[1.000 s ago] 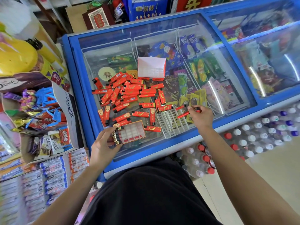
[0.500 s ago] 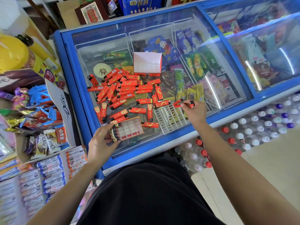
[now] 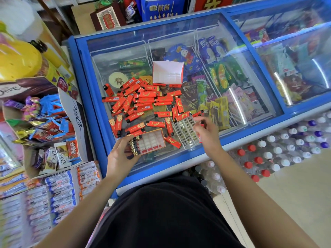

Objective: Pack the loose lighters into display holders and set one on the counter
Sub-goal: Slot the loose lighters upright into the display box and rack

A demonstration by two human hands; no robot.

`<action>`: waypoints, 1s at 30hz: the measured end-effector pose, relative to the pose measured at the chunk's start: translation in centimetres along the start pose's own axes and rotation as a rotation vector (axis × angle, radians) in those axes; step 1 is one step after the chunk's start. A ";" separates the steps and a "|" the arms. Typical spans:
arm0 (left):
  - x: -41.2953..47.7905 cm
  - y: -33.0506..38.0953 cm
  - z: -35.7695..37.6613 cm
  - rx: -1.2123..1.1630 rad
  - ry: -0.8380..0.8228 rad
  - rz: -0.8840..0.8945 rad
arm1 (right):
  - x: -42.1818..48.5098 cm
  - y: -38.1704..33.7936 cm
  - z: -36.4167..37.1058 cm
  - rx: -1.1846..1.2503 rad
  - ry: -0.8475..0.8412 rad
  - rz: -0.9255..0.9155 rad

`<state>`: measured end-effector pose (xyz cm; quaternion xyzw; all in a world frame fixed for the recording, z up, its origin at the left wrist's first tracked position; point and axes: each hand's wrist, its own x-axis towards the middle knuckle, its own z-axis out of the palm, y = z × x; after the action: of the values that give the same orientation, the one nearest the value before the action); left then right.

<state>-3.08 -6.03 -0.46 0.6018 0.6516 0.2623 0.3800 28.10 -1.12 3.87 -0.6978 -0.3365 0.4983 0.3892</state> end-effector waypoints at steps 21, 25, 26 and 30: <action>0.1 -0.6 -0.2 0.025 0.009 0.058 | -3.3 1.7 11.5 -0.558 -0.146 -0.311; 0.1 -0.6 -0.2 0.016 0.008 0.054 | -3.6 1.7 13.5 -0.378 -0.051 -0.033; 0.1 -0.6 -0.2 0.006 0.007 0.058 | -3.7 1.7 13.9 -0.252 -0.046 0.075; 0.2 -0.8 -0.4 -0.011 -0.017 0.058 | -4.3 1.6 13.9 -0.053 -0.217 0.211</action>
<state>-3.89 -5.93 -0.91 0.6207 0.6292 0.2716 0.3808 13.75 -2.66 1.54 -0.6814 -0.3146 0.5998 0.2774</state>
